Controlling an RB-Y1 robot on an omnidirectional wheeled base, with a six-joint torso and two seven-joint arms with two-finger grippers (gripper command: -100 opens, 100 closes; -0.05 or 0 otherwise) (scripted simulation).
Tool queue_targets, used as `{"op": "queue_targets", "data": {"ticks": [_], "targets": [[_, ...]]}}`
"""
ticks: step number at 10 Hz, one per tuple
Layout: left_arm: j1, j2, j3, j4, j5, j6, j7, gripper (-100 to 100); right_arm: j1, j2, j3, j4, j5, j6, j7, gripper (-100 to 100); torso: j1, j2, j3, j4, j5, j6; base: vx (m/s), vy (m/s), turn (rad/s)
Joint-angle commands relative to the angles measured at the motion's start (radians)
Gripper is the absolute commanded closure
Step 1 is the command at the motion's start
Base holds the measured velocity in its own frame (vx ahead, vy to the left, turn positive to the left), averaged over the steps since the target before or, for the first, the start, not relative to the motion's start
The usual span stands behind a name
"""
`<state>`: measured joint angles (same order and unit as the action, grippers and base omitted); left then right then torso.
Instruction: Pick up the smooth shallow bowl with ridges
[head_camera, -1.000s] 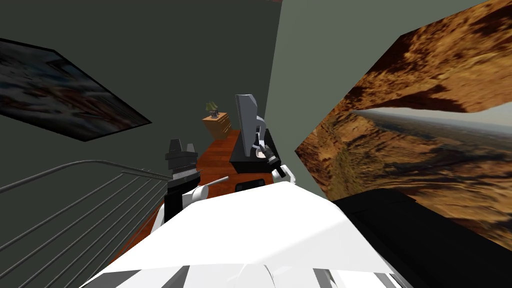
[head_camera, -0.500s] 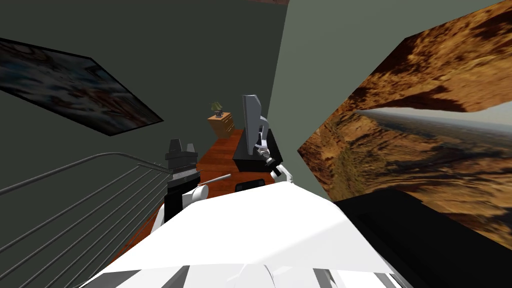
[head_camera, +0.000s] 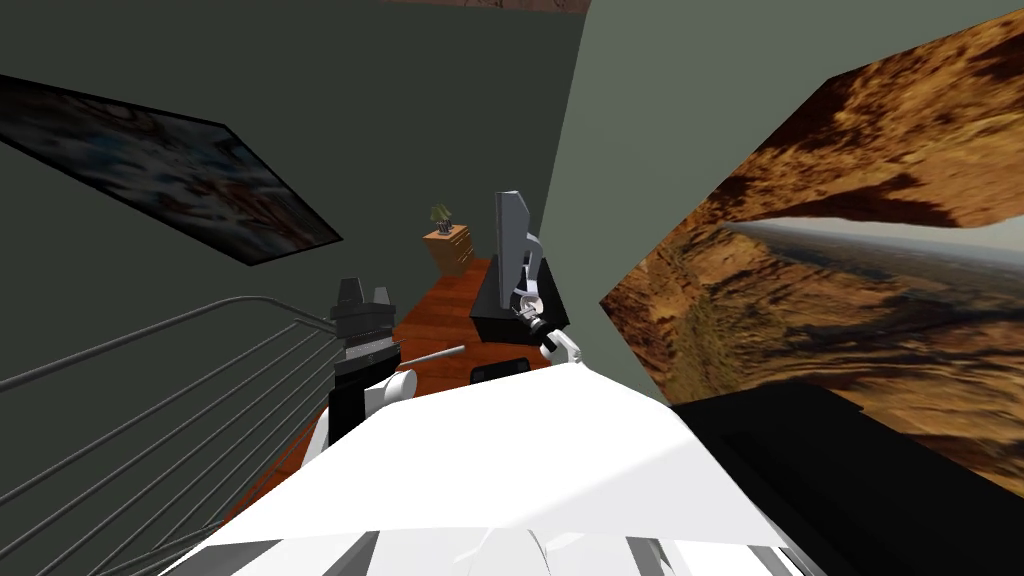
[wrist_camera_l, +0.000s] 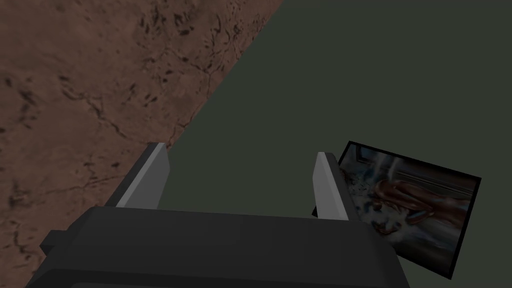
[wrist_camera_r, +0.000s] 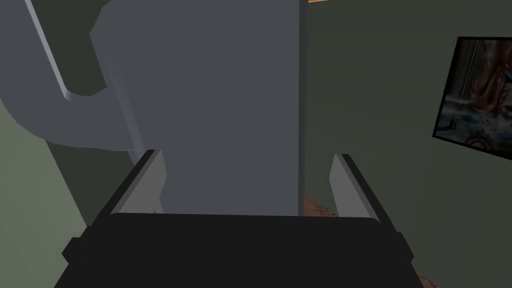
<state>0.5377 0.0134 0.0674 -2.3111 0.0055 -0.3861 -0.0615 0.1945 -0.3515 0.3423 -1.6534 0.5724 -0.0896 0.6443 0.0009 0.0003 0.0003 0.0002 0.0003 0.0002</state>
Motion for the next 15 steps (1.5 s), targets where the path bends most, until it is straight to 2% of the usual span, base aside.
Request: {"op": "queue_targets", "data": {"ticks": [1,2,3,6,7,8,9,10,12,13,14,15], "targets": [[0.000,0.000,0.000,0.000,0.000,0.000,0.000,0,-0.035,-0.022,0.021,0.050,0.042,0.042,0.037,-100,0.000,0.000,0.000,0.000,0.000,0.000,0.001,0.032,0.158],[0.000,0.000,0.000,0.000,0.000,0.000,0.000,0,-0.035,-0.022,0.021,0.074,0.042,0.042,0.037,-100,0.000,-0.001,0.000,0.000,0.000,0.000,0.006,0.022,0.056],[0.000,0.000,0.000,0.000,0.000,0.000,0.000,0,-0.054,-0.030,0.032,0.105,0.072,0.065,0.063,-100,0.000,-0.001,0.000,0.000,0.000,0.000,0.009,0.023,0.104],[0.000,0.000,0.000,0.000,0.000,0.000,0.000,0,-0.073,-0.038,0.042,0.175,0.102,0.088,0.088,-100,-0.001,-0.001,-0.001,0.000,0.000,0.000,0.011,0.013,0.073],[0.000,0.000,0.000,0.000,0.000,0.000,0.000,0,-0.092,-0.046,0.050,0.217,0.131,0.110,0.111,-100,-0.001,-0.001,-0.001,0.000,0.000,0.001,0.015,0.015,0.105],[0.000,0.000,0.000,0.000,0.000,0.000,0.000,0,-0.092,-0.046,0.050,0.227,0.131,0.110,0.111,-100,-0.001,-0.001,-0.001,0.000,0.000,0.000,0.015,0.011,0.063],[0.000,0.000,0.000,0.000,0.000,0.000,0.000,0,-0.110,-0.053,0.058,0.260,0.161,0.132,0.134,-100,-0.001,-0.001,-0.001,0.000,0.000,0.000,0.021,0.014,0.116],[0.000,0.000,0.000,0.000,0.000,0.000,0.000,0,-0.110,-0.053,0.058,0.279,0.161,0.132,0.134,-100,-0.001,-0.002,-0.001,0.000,0.000,0.000,0.020,0.011,0.061],[0.000,0.000,0.000,0.000,0.000,0.000,0.000,0,-0.144,-0.066,0.070,0.356,0.218,0.174,0.177,-100,-0.001,-0.002,-0.001,0.000,0.000,0.000,0.036,0.014,0.144],[0.000,0.000,0.000,0.000,0.000,0.000,0.000,0,-0.144,-0.066,0.070,0.384,0.218,0.174,0.177,-100,-0.001,-0.003,-0.002,-0.001,0.000,0.000,0.034,0.009,0.082],[0.000,0.000,0.000,0.000,0.000,0.000,0.000,0,-0.160,-0.073,0.076,0.415,0.246,0.194,0.197,-100,-0.001,-0.003,-0.002,-0.001,0.000,0.001,0.028,0.014,0.101],[0.000,0.000,0.000,0.000,0.000,0.000,0.000,0,-0.160,-0.073,0.076,0.420,0.246,0.194,0.197,-100,-0.001,-0.002,-0.001,0.000,0.000,0.001,0.022,0.004,0.062]]}}
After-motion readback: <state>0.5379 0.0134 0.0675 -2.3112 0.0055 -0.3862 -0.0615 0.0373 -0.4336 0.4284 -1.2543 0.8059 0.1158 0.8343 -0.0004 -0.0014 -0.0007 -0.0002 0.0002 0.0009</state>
